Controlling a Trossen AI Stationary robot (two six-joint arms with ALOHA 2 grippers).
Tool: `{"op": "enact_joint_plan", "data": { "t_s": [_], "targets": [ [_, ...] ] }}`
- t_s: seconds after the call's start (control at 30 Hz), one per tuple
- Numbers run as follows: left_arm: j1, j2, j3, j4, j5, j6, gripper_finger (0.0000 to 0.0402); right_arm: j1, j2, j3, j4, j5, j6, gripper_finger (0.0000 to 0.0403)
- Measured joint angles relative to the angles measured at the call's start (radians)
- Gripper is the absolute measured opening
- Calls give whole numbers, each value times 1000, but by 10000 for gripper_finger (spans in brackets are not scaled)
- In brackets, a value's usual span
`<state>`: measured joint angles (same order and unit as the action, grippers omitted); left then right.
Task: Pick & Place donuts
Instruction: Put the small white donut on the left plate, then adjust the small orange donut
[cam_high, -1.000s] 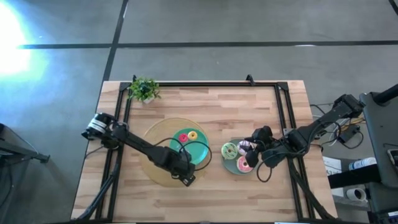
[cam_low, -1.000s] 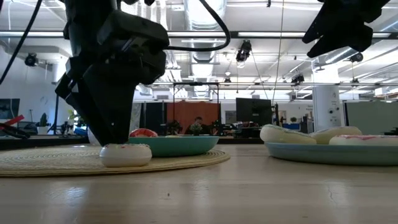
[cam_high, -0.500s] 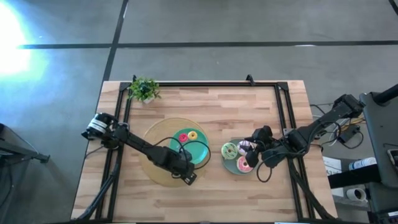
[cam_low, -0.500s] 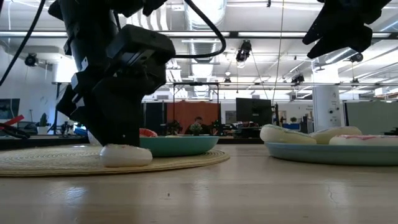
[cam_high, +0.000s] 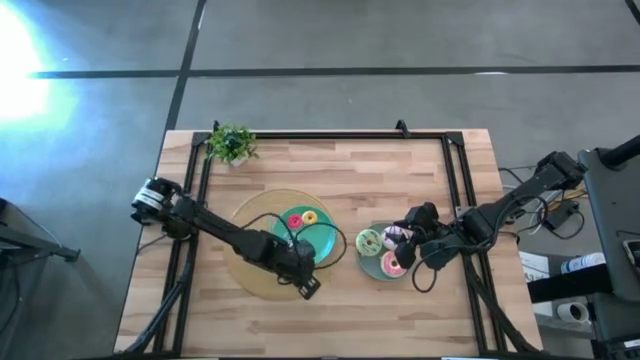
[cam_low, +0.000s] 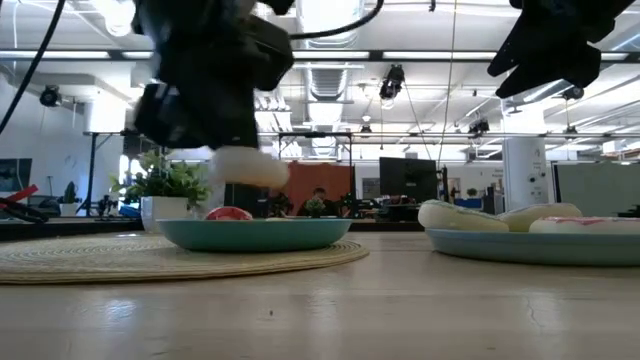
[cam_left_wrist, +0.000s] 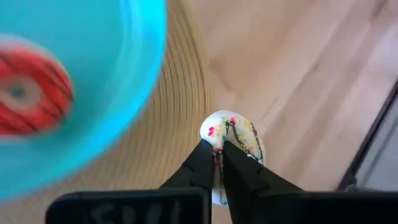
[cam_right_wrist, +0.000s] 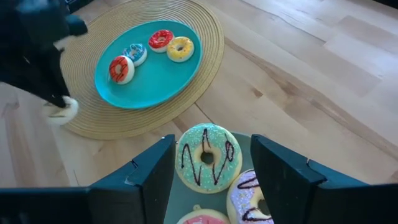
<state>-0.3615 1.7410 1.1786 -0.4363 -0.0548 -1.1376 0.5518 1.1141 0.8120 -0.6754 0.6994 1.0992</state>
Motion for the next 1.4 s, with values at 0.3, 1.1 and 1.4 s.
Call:
{"op": "enact_joint_plan", "data": {
  "t_s": [0.3, 1.1, 1.4],
  "targets": [
    [221, 10, 17, -9, -99, 151, 1, 0, 0, -2, 1, 0, 0, 201],
    [301, 74, 49, 0, -22, 221, 105, 0, 0, -6, 5, 8, 27, 201],
    [291, 58, 163, -326, -104, 281, 105, 0, 0, -6, 5, 8, 27, 201]
  ]
}}
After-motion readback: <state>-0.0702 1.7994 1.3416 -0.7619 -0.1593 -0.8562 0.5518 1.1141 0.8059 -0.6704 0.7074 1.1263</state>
